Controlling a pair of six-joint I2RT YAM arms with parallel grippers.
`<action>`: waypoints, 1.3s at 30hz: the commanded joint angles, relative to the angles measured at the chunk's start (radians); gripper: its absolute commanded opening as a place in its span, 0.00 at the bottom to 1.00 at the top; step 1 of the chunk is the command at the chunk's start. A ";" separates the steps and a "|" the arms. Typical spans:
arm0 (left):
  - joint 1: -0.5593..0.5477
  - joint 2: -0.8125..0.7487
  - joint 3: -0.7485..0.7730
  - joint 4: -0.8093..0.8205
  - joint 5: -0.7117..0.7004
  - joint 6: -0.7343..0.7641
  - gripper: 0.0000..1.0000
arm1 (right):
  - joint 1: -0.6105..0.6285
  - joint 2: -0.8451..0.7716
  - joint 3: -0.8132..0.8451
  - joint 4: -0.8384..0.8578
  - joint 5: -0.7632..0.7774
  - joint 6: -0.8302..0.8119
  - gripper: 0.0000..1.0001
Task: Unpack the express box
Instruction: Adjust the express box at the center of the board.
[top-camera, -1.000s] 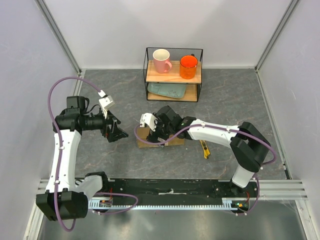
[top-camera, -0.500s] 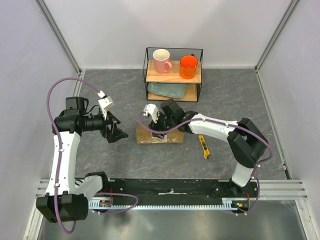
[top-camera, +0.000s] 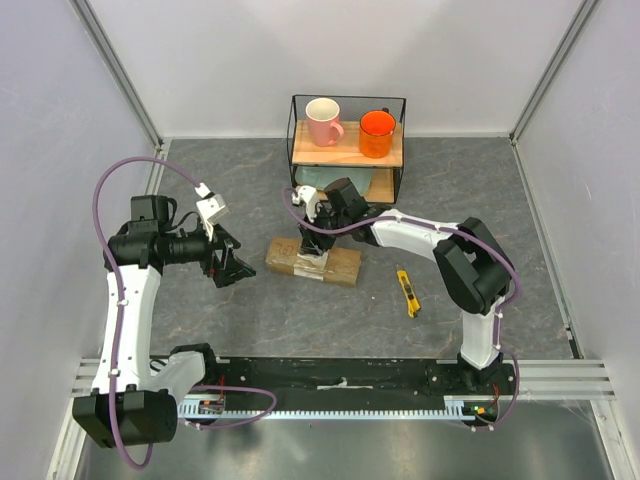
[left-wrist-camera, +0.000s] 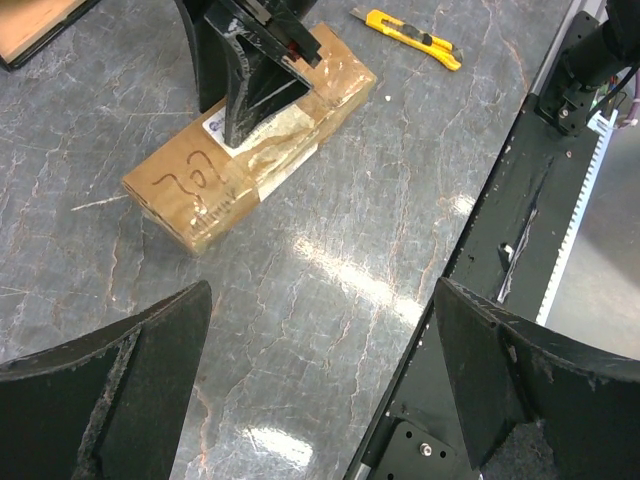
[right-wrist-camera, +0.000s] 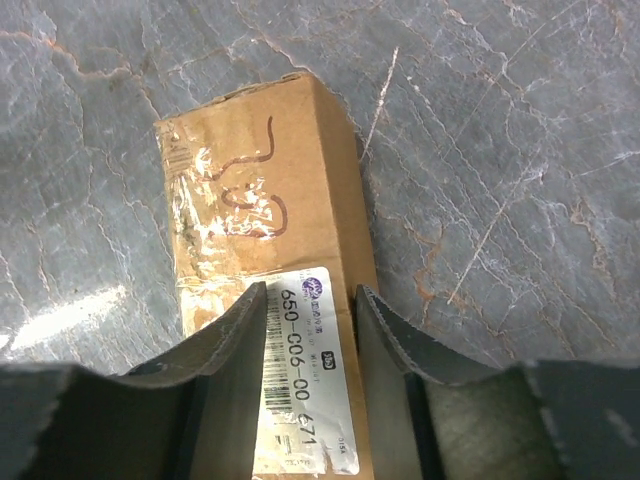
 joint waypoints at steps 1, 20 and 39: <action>0.005 0.004 0.000 -0.007 0.013 0.039 0.99 | -0.022 0.089 0.007 -0.102 -0.004 0.046 0.28; 0.007 0.013 -0.070 -0.013 0.087 0.169 1.00 | -0.010 -0.164 -0.229 0.058 0.115 0.177 0.98; 0.008 0.042 -0.038 -0.061 0.079 0.203 0.99 | 0.128 -0.194 -0.155 -0.156 0.101 -0.046 0.98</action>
